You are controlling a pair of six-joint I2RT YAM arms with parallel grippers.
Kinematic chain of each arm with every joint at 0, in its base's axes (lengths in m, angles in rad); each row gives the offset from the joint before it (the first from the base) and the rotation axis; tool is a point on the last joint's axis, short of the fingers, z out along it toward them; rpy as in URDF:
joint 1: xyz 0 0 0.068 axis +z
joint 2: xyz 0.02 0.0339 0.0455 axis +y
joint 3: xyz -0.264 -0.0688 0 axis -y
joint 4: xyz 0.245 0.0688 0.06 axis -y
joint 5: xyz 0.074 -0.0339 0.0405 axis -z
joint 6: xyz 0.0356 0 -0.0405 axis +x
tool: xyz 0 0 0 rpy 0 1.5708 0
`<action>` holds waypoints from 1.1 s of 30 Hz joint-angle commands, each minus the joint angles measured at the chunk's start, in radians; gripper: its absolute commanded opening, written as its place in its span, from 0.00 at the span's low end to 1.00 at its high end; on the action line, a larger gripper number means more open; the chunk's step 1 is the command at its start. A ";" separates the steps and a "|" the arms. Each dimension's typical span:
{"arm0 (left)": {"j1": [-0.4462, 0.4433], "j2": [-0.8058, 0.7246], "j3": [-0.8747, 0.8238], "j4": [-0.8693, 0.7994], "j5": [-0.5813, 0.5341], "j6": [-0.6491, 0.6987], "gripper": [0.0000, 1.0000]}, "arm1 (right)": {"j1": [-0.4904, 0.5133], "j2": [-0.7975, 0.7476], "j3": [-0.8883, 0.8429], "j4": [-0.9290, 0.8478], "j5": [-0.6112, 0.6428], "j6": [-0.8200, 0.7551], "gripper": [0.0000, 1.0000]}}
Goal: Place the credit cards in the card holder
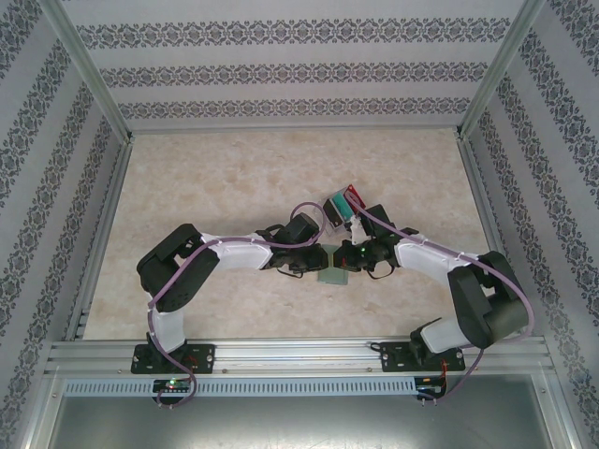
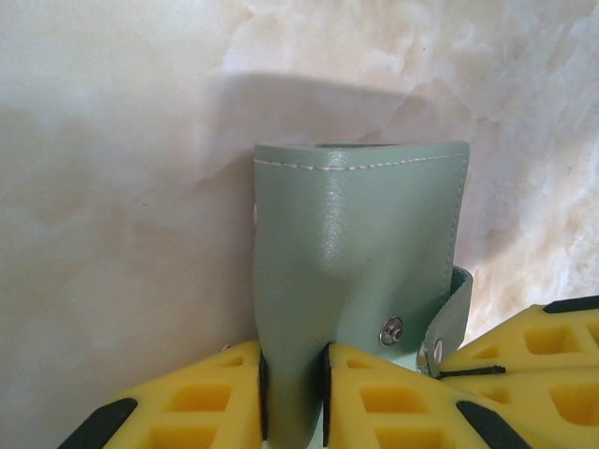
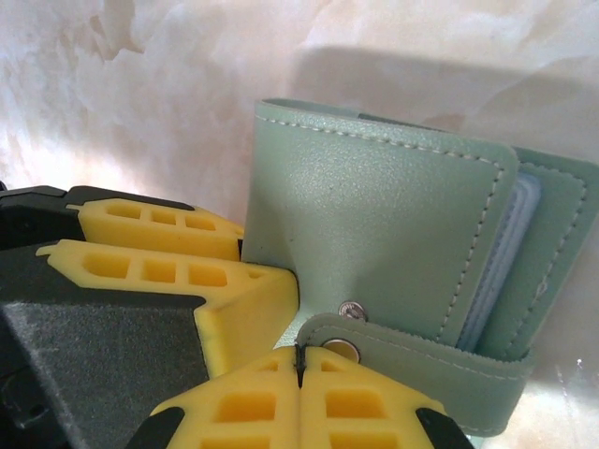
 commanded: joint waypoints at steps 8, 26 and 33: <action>-0.008 0.015 -0.016 0.026 0.013 -0.011 0.21 | 0.032 0.081 0.036 0.046 -0.048 0.019 0.00; -0.007 0.013 -0.018 0.012 0.000 -0.011 0.19 | -0.005 0.016 0.012 0.054 -0.049 0.054 0.00; -0.007 0.014 -0.013 0.014 0.007 -0.011 0.19 | 0.000 0.083 0.024 0.070 -0.049 0.054 0.00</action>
